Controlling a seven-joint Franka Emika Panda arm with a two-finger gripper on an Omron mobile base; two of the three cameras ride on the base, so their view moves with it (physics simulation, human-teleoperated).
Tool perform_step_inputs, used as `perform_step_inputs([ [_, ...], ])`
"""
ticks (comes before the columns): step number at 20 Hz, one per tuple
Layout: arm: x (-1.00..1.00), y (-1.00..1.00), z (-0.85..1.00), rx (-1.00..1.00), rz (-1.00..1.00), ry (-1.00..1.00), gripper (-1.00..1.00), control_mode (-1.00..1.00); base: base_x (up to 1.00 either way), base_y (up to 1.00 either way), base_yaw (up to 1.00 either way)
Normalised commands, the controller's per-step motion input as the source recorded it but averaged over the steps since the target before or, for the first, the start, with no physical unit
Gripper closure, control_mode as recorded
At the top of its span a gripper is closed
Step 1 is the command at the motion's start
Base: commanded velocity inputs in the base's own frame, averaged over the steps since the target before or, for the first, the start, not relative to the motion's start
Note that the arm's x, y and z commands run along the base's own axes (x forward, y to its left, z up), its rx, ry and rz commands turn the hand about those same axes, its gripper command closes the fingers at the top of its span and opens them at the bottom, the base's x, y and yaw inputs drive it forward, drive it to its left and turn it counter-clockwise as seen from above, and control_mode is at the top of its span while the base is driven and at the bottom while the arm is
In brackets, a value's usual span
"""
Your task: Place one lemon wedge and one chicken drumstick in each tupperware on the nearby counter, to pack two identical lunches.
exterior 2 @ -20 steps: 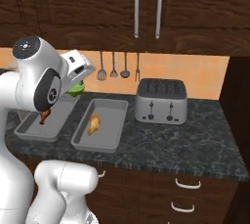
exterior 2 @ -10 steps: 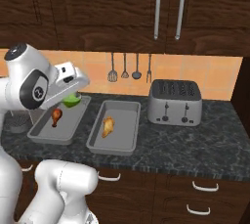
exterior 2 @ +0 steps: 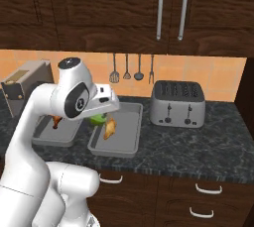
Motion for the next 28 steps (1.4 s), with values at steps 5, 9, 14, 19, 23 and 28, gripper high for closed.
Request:
perform_step_inputs([
  [5,0.19,-0.01,-0.50,0.10,0.00,0.04,1.00,-1.00,0.00,0.00,0.00],
  [9,0.39,0.00,-0.32,0.00,0.03,0.00,1.00,-1.00,0.00,0.00,0.00],
  [14,0.40,-0.08,-0.21,0.00,0.04,0.00,1.00,-1.00,0.00,0.00,0.00],
  [19,0.53,-0.21,-0.26,0.00,0.06,0.00,1.00,-1.00,0.00,0.00,0.00],
  [23,0.45,-0.10,-0.37,0.00,0.07,0.00,1.00,-1.00,0.00,0.00,0.00],
  [28,0.43,0.00,-0.53,0.00,0.06,0.00,1.00,-1.00,0.00,0.00,0.00],
])
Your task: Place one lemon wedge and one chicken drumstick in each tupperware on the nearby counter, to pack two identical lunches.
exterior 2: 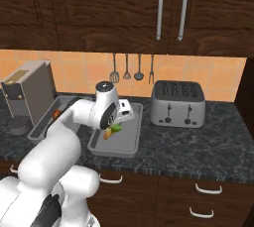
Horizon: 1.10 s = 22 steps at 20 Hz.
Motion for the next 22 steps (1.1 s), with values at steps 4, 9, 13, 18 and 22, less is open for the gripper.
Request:
perform_step_inputs([
  [4,0.42,-0.01,-0.34,0.00,0.05,0.00,1.00,-1.00,0.00,0.00,0.00],
  [9,0.56,-0.08,-0.24,0.00,0.03,0.00,1.00,-1.00,0.00,0.00,0.00],
  [13,0.55,-0.05,-0.34,0.00,0.04,-0.05,1.00,-1.00,0.00,0.00,0.00],
  [18,0.46,0.00,-0.31,0.00,0.04,-0.10,-1.00,-1.00,0.00,0.00,0.00],
  [22,0.08,-0.02,0.19,0.00,0.02,-0.18,-1.00,-1.00,0.00,0.00,0.00],
])
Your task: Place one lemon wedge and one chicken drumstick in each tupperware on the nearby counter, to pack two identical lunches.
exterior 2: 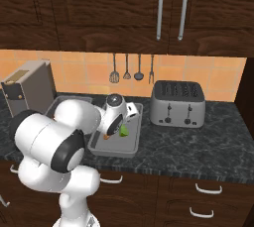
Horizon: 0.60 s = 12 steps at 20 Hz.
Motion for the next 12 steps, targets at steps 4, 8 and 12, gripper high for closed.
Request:
perform_step_inputs([
  [4,-0.32,0.00,0.98,0.00,0.00,-0.02,-1.00,-1.00,0.00,0.00,0.00],
  [8,-0.69,0.02,1.00,0.02,-0.14,0.00,-1.00,-1.00,0.00,0.00,0.00],
  [12,-0.91,0.30,0.96,0.20,-0.29,-0.11,-1.00,-1.00,0.00,0.00,0.00],
])
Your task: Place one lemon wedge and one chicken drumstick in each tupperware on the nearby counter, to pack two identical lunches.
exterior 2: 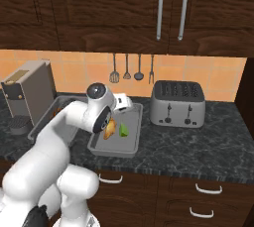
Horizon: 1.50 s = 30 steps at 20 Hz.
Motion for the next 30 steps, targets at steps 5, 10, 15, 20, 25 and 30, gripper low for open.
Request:
perform_step_inputs([
  [5,-1.00,0.20,0.62,0.39,-0.32,-0.14,-1.00,-1.00,0.00,0.00,0.00],
  [10,-1.00,0.47,0.51,0.28,-0.16,-0.08,-1.00,-1.00,0.00,0.00,0.00],
  [15,-1.00,0.35,0.49,0.01,-0.14,0.00,-1.00,-1.00,0.00,0.00,0.00],
  [20,-0.91,0.30,0.04,-0.17,-0.11,-0.01,-1.00,-1.00,0.00,0.00,0.00],
  [25,-0.93,0.09,0.00,-0.16,-0.08,-0.03,-1.00,-1.00,0.00,0.00,0.00],
  [30,0.00,0.00,0.00,0.00,0.00,0.00,-1.00,1.00,-0.96,-0.24,-0.01],
])
